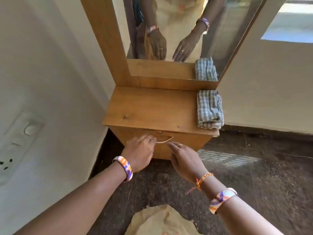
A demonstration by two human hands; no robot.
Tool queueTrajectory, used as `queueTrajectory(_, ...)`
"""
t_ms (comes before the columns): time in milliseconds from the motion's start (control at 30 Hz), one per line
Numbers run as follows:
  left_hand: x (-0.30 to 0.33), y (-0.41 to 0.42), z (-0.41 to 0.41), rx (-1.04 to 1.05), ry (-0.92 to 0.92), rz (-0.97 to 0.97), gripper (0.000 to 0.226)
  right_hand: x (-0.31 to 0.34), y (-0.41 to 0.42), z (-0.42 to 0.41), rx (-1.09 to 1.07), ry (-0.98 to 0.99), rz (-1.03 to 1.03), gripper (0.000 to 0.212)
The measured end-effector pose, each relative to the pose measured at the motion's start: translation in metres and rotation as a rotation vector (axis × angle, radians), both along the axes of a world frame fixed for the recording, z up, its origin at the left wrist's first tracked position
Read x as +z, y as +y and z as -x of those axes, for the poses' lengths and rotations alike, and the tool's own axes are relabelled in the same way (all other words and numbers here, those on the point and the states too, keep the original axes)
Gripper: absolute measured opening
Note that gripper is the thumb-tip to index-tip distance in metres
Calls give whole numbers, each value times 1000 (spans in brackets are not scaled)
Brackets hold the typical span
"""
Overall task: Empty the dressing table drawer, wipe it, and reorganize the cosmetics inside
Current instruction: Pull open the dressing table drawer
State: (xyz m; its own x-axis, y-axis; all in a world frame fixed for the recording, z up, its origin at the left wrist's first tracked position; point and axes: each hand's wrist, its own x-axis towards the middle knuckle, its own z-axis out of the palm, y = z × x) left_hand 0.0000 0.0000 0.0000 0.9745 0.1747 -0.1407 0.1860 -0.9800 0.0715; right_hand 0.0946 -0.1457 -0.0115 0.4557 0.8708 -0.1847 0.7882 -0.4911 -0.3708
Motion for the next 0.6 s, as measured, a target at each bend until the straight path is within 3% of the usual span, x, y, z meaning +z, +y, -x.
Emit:
queueTrajectory(67,-26,0,-4,71,84,-11,54,-25,12,3,-12,-17,16,49)
queueTrajectory(267,-88,5,-9,116,22,-35,58,-91,39,6,-56,-107,33,60)
queueTrajectory(600,-93,-8,8,137,-102,-34,42,-105,39,39,-176,-119,11,64)
